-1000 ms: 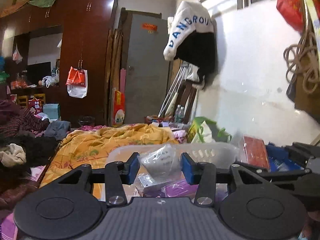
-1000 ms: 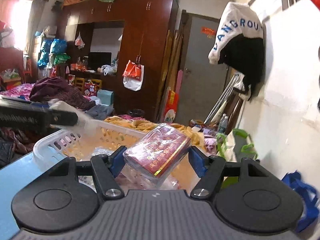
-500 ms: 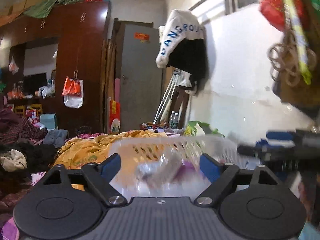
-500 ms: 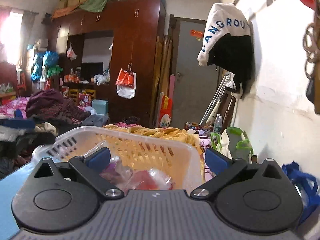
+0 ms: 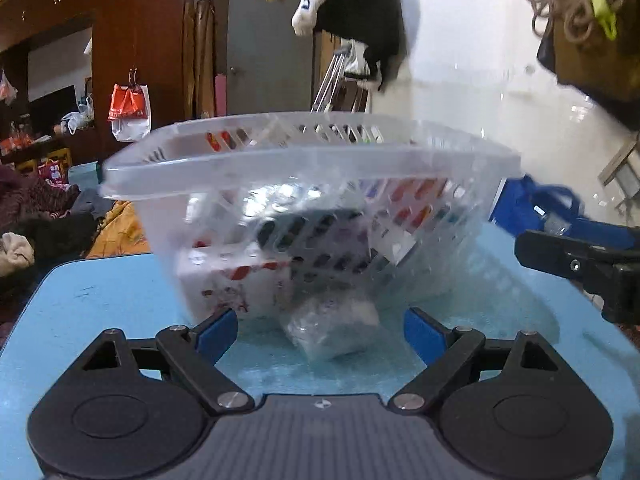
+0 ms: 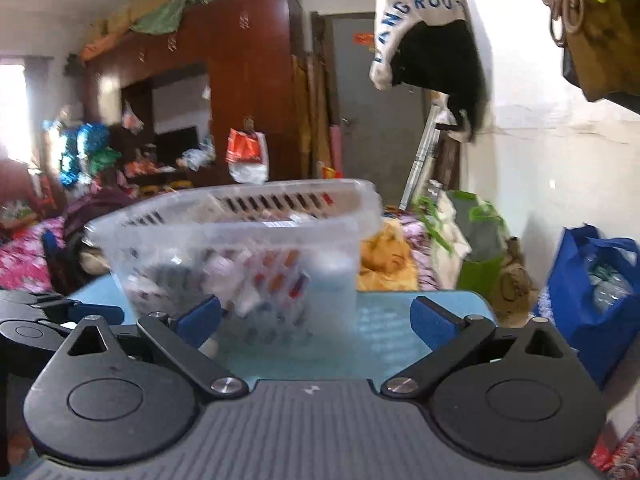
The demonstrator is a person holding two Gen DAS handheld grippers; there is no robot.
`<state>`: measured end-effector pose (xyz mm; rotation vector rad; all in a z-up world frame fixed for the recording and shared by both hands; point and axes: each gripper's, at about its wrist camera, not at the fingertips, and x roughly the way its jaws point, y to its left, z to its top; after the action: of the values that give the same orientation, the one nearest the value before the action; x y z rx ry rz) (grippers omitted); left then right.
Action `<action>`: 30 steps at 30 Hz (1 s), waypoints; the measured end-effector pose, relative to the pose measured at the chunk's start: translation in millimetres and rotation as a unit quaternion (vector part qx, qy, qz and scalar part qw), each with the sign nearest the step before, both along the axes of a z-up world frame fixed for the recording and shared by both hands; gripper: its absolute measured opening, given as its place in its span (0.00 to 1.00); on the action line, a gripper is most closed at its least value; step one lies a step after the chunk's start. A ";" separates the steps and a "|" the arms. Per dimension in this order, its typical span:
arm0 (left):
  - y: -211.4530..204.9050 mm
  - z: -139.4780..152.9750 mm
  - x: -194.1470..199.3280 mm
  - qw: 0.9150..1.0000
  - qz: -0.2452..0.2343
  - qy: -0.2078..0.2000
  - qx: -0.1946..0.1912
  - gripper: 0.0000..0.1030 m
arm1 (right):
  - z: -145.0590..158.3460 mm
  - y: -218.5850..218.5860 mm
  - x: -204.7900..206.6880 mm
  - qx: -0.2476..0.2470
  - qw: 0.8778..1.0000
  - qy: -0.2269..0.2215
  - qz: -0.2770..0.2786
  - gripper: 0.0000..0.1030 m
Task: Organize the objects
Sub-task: 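Grasp the small clear bag beside the basket with the left gripper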
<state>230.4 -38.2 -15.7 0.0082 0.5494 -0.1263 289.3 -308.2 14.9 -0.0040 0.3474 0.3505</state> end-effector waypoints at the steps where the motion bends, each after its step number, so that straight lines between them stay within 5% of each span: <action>1: -5.7 -3.0 -0.3 1.000 0.006 0.003 0.006 0.89 | -3.2 -1.7 -2.2 0.004 1.000 0.003 -0.002 1.00; 10: -28.6 -8.1 9.0 0.999 0.034 0.026 0.026 0.87 | -20.5 -14.5 -11.5 0.022 1.000 0.013 -0.001 1.00; 15: -27.7 -10.7 8.3 0.997 0.052 0.036 0.039 0.66 | -20.2 -15.0 -16.7 0.024 1.000 0.011 0.010 1.00; 30: 27.6 5.5 -67.3 0.998 0.022 -0.053 -0.031 0.62 | -16.7 8.4 -42.0 0.017 0.998 0.008 0.060 1.00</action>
<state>163.1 -10.6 -10.3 -0.0572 0.4393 -0.0985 247.3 -299.7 -1.8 0.0106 0.3585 0.4751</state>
